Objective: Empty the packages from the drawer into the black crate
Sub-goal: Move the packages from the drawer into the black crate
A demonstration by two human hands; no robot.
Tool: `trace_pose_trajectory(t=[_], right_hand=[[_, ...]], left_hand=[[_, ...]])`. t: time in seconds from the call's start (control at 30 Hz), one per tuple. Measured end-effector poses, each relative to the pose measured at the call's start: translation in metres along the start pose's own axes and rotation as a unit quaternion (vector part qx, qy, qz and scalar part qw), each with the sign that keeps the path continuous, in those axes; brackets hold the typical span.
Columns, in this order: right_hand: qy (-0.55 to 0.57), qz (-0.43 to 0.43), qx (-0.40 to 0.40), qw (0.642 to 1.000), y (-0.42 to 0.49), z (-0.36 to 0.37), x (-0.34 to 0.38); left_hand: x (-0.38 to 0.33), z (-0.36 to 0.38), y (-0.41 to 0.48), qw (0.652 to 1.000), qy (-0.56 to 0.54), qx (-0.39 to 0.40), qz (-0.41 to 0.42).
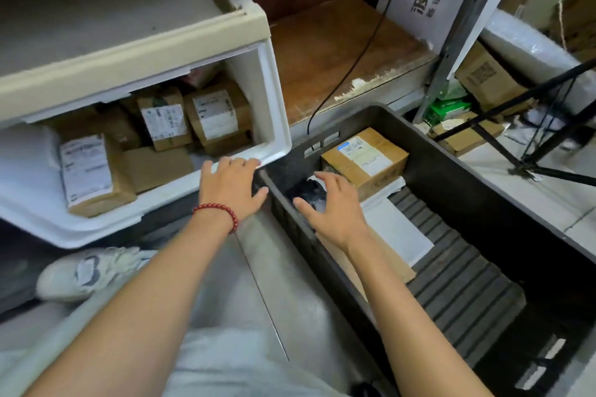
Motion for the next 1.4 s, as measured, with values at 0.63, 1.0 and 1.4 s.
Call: trace_pose_trajectory(t=[0.63, 1.0, 1.4], right_hand=[[-0.009, -0.242, 0.181, 0.953, 0.04, 0.155, 0.209], [0.032, -0.205, 0.158, 0.965, 0.056, 0.191, 0.217], [0.22, -0.095, 0.12, 0.963, 0.049, 0.143, 0.19]], left_hand=[[0.237, 0.019, -0.072, 0.951, -0.007, -0.016, -0.308], [0.25, 0.049, -0.051, 0.931, 0.037, -0.055, -0.359], [0.209, -0.017, -0.066, 0.928, -0.144, -0.169, -0.3]])
Point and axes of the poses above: each hand's wrist, its own y-axis towards the middle knuckle, its own z-axis out of the palm, x = y × z, the point moved 7 cm from there along y, towards the middle knuckle, and after that the axes turned 13 degrees about -x, right-handed, at the moved point
